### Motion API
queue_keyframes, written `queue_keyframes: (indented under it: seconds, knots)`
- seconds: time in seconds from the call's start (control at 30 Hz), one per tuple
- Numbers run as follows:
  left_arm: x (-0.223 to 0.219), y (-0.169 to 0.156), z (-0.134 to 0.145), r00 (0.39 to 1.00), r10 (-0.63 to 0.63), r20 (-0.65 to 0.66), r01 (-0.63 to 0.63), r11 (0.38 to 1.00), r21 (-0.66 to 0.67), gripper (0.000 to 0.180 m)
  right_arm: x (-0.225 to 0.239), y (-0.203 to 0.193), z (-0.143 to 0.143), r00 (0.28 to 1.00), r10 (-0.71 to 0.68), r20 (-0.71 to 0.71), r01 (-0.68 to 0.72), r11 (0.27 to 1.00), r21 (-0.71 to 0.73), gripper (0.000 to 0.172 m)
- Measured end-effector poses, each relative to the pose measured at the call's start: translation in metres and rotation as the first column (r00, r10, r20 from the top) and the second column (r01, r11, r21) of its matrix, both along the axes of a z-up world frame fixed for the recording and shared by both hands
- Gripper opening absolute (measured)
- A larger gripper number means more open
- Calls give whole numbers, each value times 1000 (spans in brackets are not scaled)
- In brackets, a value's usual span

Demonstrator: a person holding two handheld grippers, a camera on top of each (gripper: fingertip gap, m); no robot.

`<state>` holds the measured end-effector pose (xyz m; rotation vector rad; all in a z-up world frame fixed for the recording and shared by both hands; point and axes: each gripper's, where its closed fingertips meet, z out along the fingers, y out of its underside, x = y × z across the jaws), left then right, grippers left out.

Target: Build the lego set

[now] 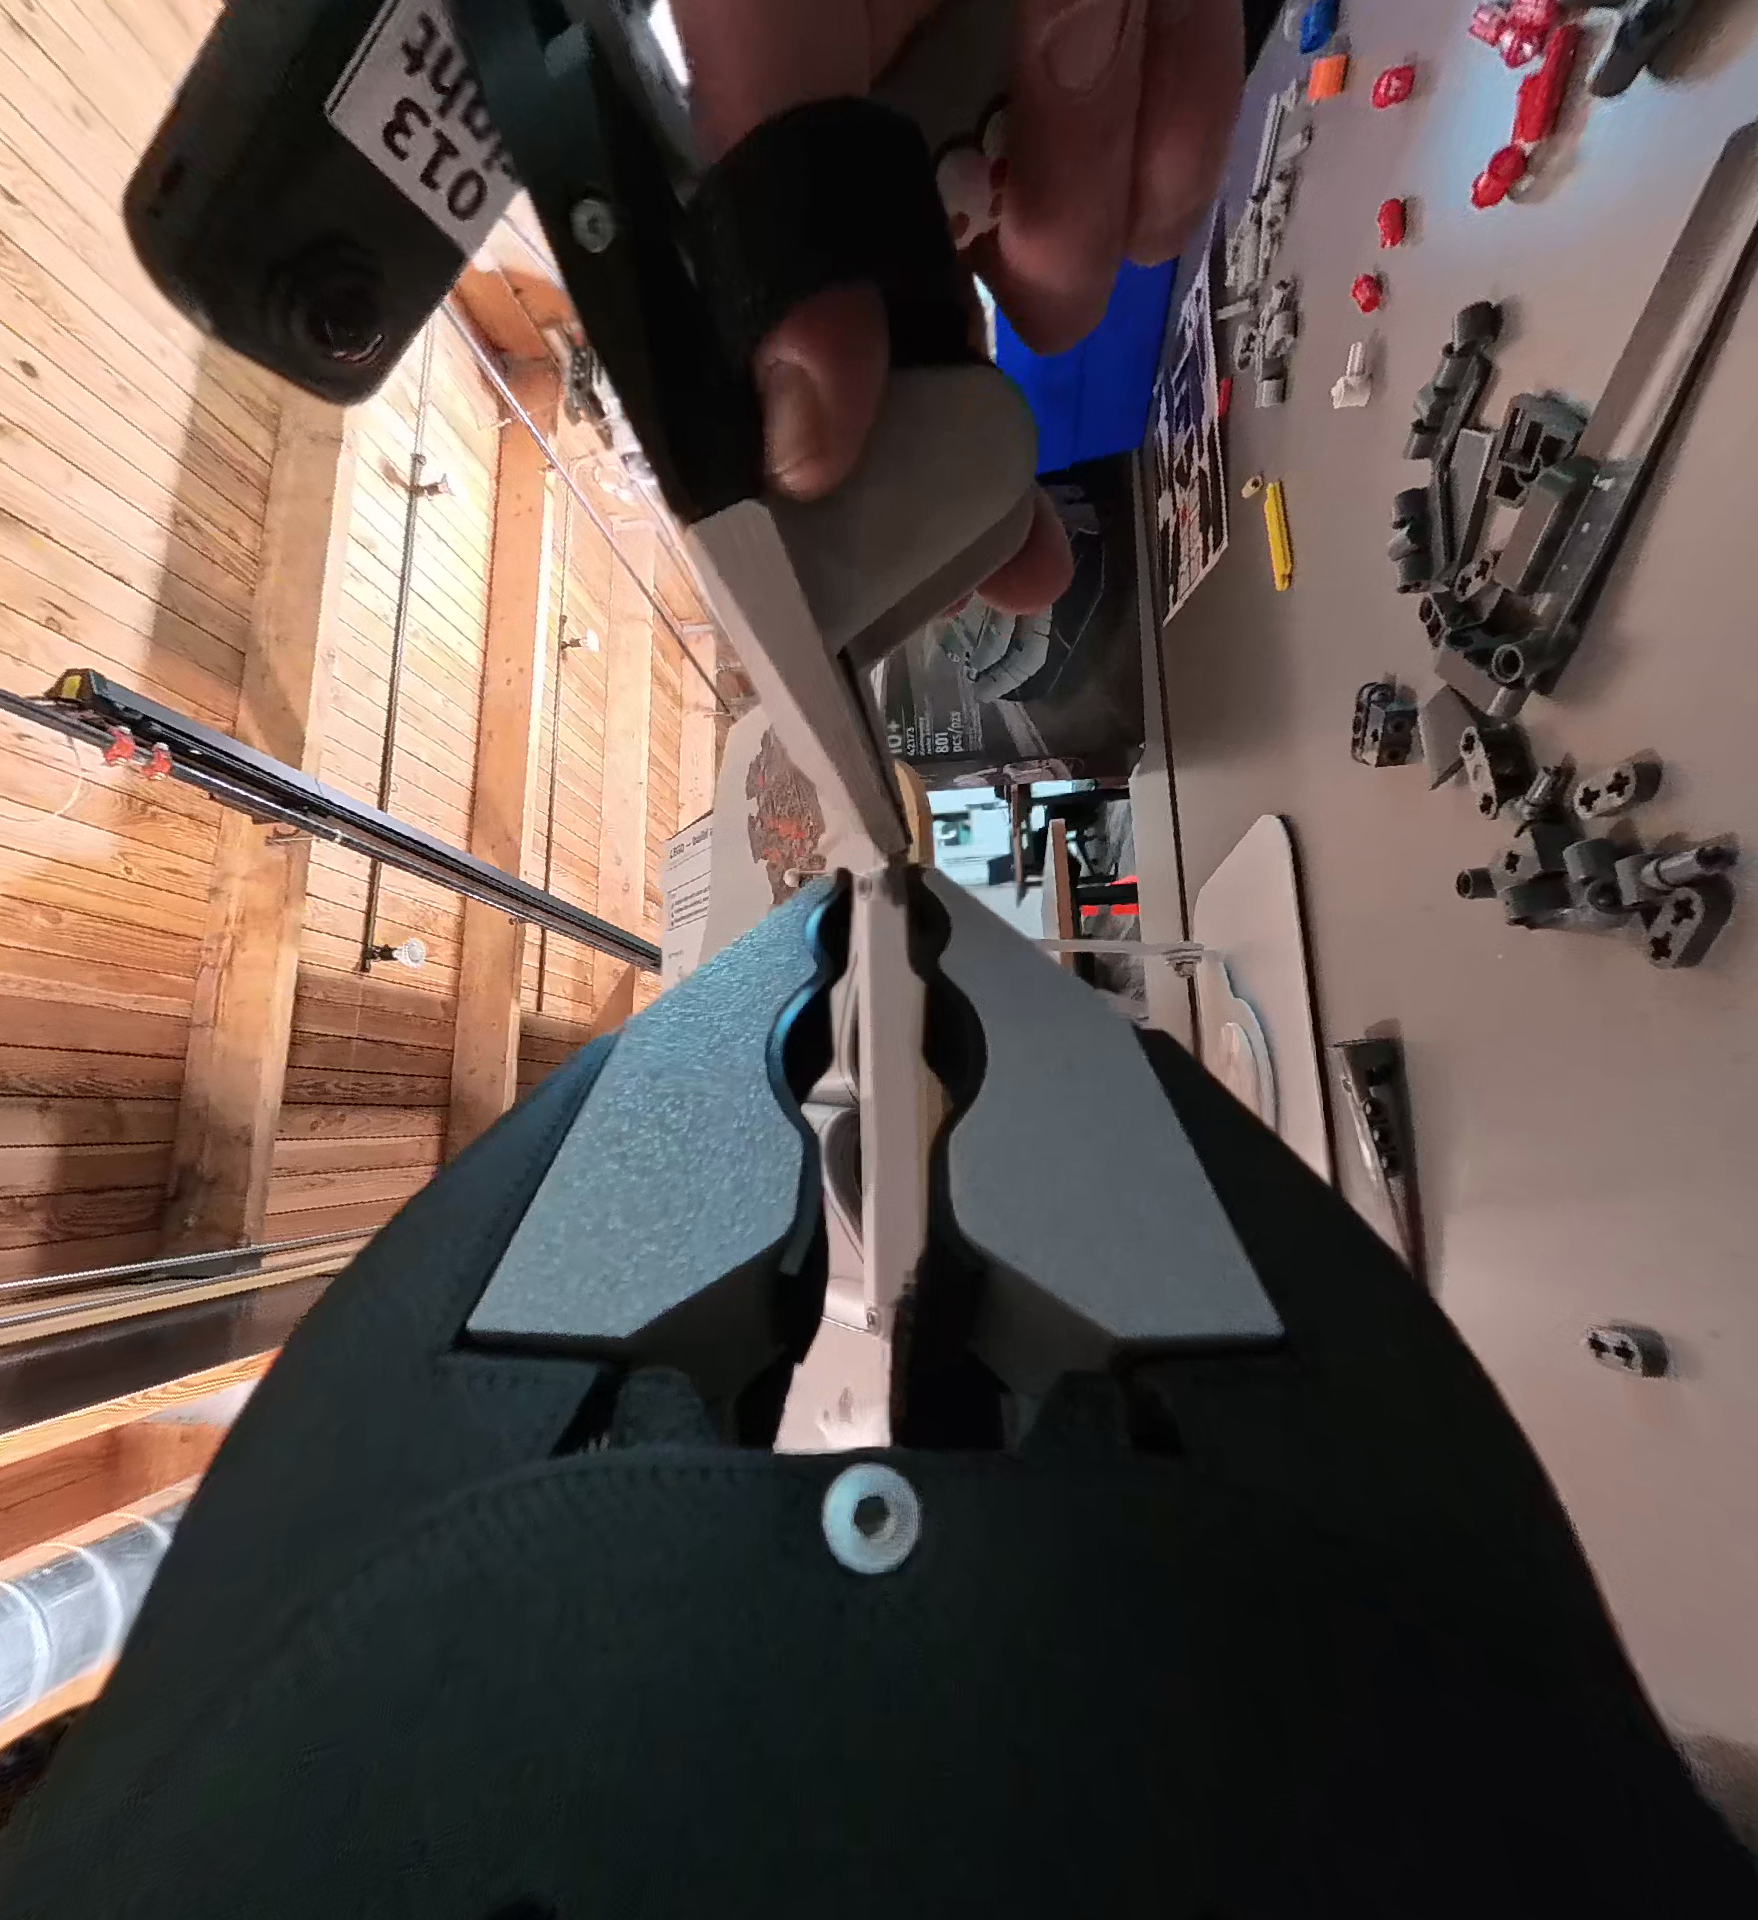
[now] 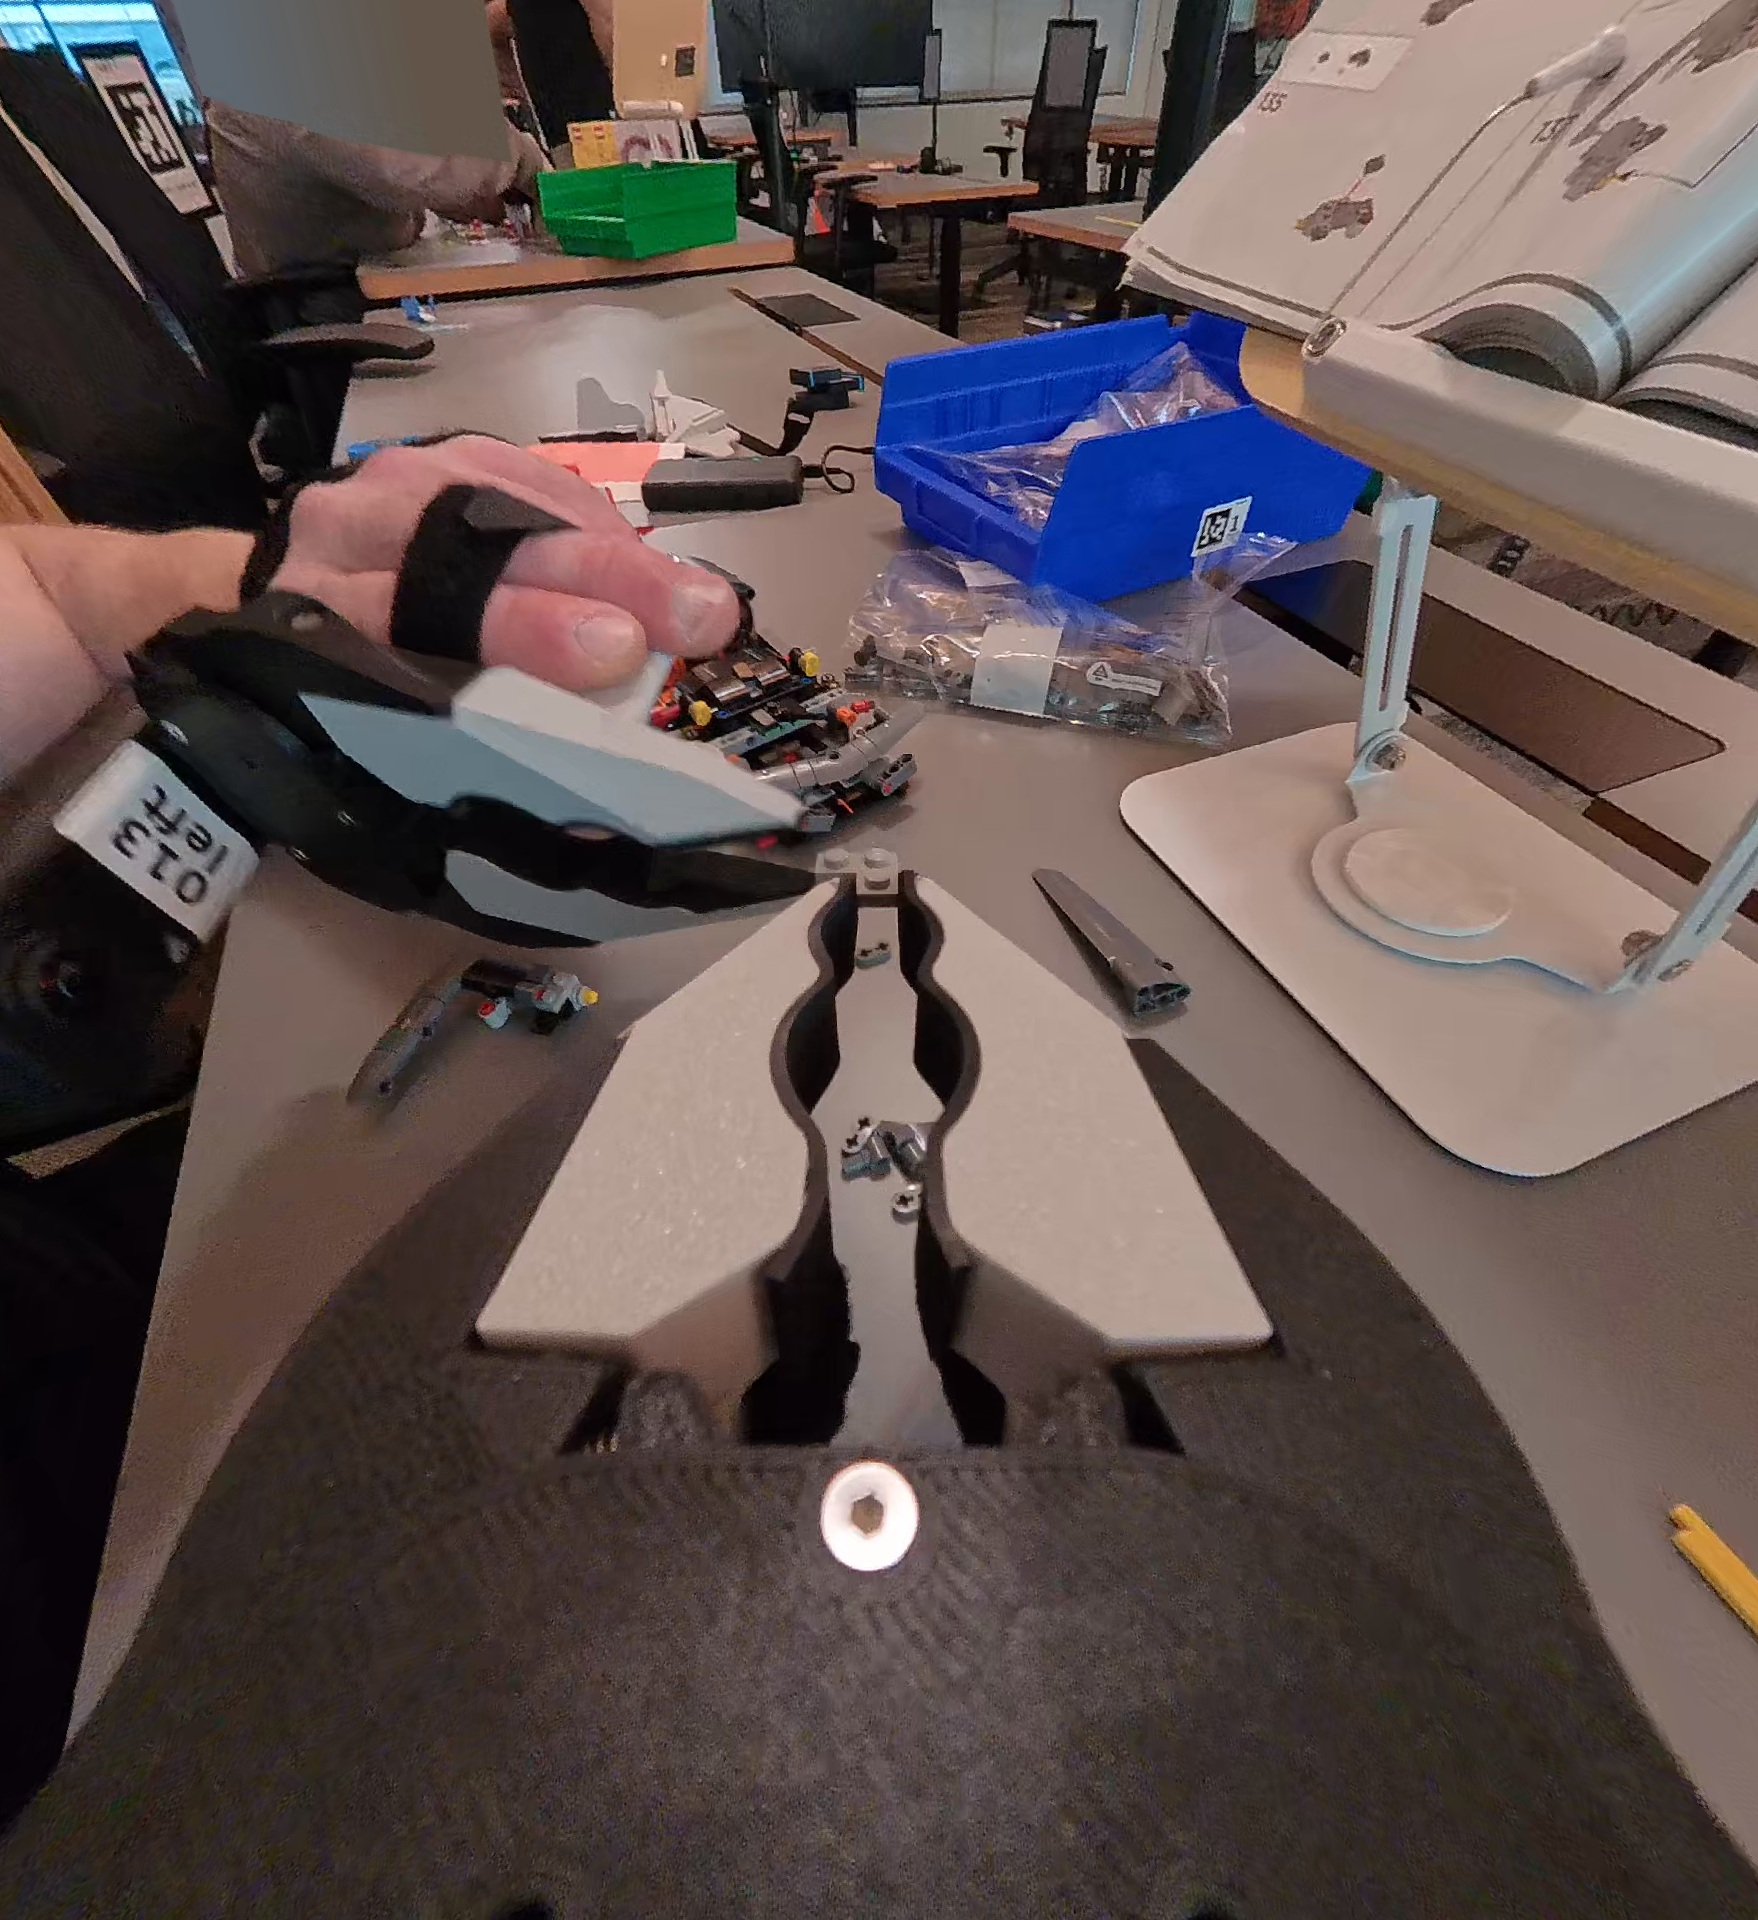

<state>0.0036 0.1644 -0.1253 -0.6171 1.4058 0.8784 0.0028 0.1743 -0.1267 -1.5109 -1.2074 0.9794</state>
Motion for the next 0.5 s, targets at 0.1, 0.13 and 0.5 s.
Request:
queue_keyframes:
  seconds: [0.1,0.13,0.5]
  knots:
    - [-13,-8,2,997,10,73,-2,994,-105,25,9,-2,-5,1000,11,16,-11,1000,15,4]
    - [-20,-12,2,993,15,116,6,985,-174,25,12,-5,-9,999,27,33,-28,999,19,4]
    - [-33,-68,-112,992,76,105,66,401,-914,20,-1,-71,-88,896,300,328,-344,935,84,5]
